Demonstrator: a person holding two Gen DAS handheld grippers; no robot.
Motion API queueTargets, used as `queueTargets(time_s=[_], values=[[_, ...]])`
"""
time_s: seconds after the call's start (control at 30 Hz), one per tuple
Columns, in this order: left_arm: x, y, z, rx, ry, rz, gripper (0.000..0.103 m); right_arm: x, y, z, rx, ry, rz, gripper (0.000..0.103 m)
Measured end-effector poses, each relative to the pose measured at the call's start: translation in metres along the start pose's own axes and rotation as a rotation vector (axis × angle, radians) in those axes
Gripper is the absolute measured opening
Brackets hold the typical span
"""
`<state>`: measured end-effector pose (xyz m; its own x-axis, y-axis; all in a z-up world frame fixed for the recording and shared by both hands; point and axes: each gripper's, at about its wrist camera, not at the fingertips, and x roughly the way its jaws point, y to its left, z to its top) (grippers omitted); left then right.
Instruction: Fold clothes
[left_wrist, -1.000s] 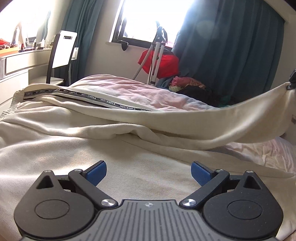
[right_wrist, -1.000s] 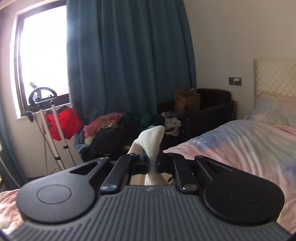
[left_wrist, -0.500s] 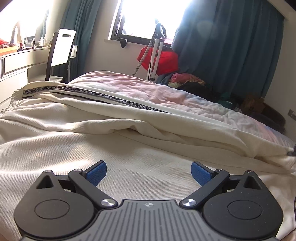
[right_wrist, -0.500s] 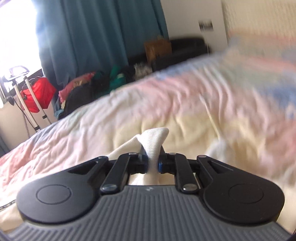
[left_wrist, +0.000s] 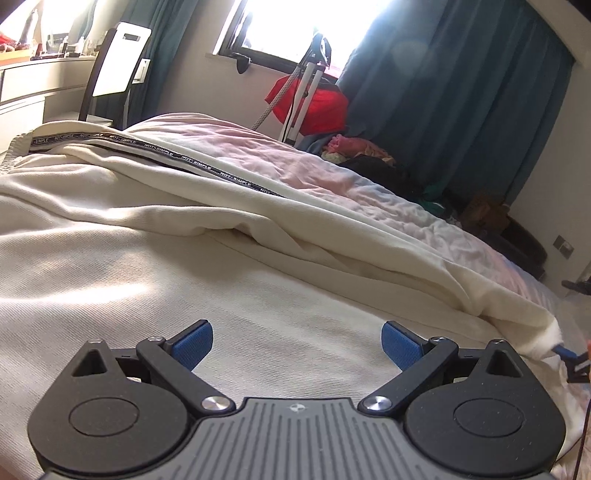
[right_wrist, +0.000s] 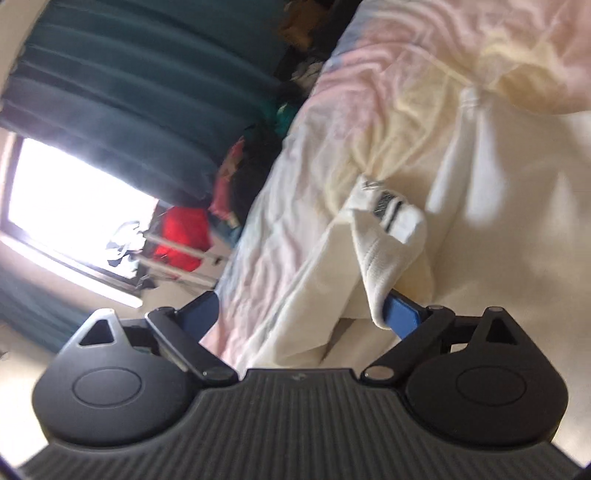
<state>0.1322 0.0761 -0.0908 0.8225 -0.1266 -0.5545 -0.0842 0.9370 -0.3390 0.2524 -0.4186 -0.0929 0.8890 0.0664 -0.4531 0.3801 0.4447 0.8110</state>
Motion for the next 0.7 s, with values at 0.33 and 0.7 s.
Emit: queueTargets(time_s=[0.33,0.7], values=[[0.005,-0.002,-0.009,-0.003,0.034,-0.024,0.099,0.020,0.009,-0.018,-0.035,0.104,0.182,0.096],[0.011,-0.008,-0.019,0.014,0.068,-0.034,0.099,0.121,0.009,0.027,0.084,0.132,-0.094,0.085]])
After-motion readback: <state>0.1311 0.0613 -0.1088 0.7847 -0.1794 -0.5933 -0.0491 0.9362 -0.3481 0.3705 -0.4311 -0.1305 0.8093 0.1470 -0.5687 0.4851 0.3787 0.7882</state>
